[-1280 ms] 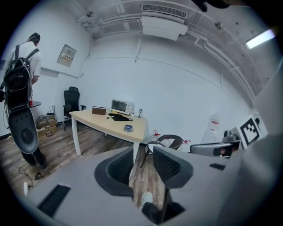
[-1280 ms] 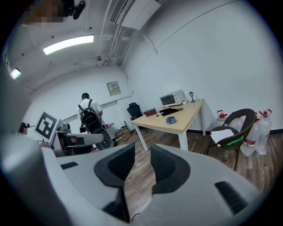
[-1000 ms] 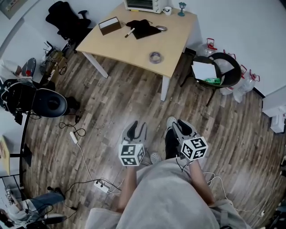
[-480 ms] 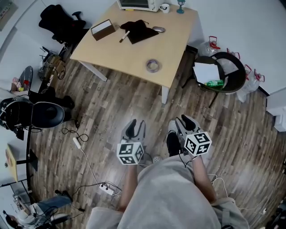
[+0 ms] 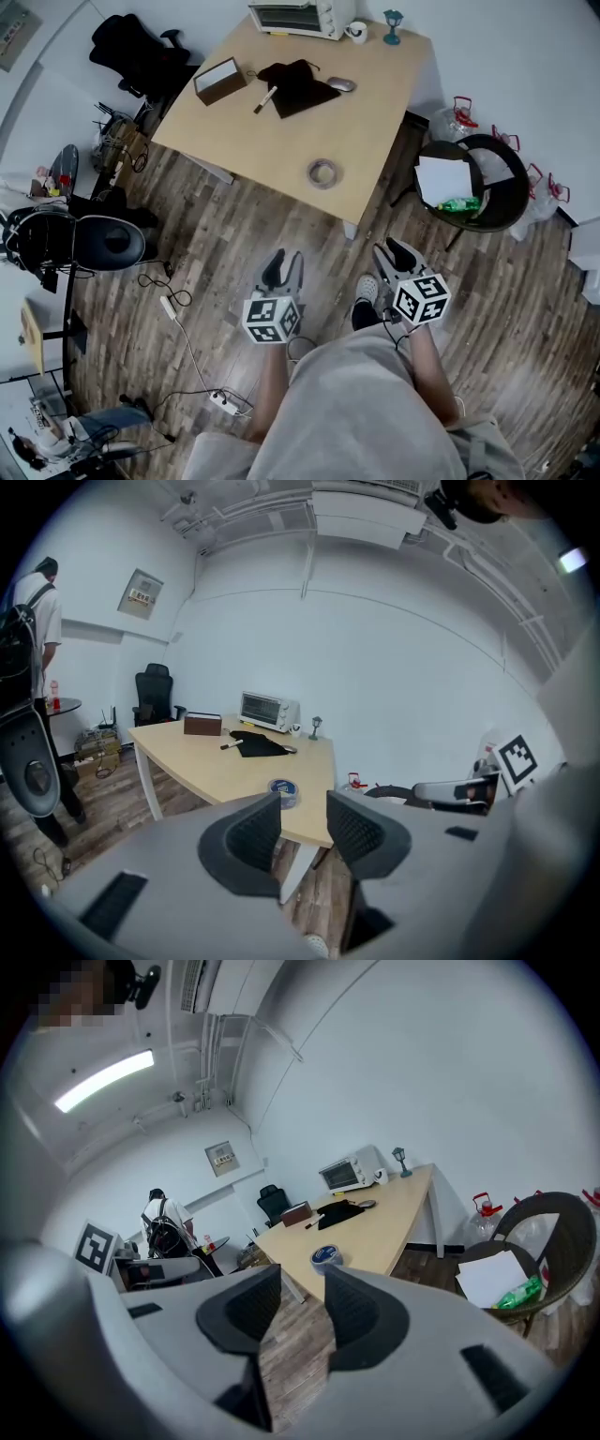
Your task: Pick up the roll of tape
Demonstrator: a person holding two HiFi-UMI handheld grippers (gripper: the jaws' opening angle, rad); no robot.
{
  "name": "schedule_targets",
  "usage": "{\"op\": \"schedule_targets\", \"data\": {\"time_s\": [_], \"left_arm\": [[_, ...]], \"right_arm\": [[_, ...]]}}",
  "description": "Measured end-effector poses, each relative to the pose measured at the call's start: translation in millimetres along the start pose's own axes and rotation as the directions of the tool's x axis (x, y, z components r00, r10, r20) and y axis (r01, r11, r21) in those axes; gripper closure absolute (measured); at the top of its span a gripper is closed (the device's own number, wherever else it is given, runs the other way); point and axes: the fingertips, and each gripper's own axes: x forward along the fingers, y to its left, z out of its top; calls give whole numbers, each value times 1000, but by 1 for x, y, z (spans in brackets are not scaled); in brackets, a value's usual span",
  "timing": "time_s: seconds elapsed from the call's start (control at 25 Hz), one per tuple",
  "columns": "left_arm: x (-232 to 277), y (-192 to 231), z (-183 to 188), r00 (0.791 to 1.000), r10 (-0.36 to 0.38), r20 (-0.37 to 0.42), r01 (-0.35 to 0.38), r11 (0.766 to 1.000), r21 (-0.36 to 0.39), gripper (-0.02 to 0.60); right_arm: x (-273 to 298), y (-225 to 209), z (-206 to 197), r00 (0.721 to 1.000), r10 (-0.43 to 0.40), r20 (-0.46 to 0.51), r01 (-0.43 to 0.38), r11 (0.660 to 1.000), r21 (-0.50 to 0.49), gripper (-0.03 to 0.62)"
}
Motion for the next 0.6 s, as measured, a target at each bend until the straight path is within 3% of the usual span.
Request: {"op": "schedule_targets", "data": {"time_s": [0.24,0.6], "left_arm": [[38,4,15,999,47,-2,-47,999,-3,442],[60,9,17,996,87,-12,-87,996,-6,444]], "right_arm": [[36,-29,21,998,45,-34,-45,999,-14,435],[64,-32,31,991,116,-73,-120,991,-55,430]]}}
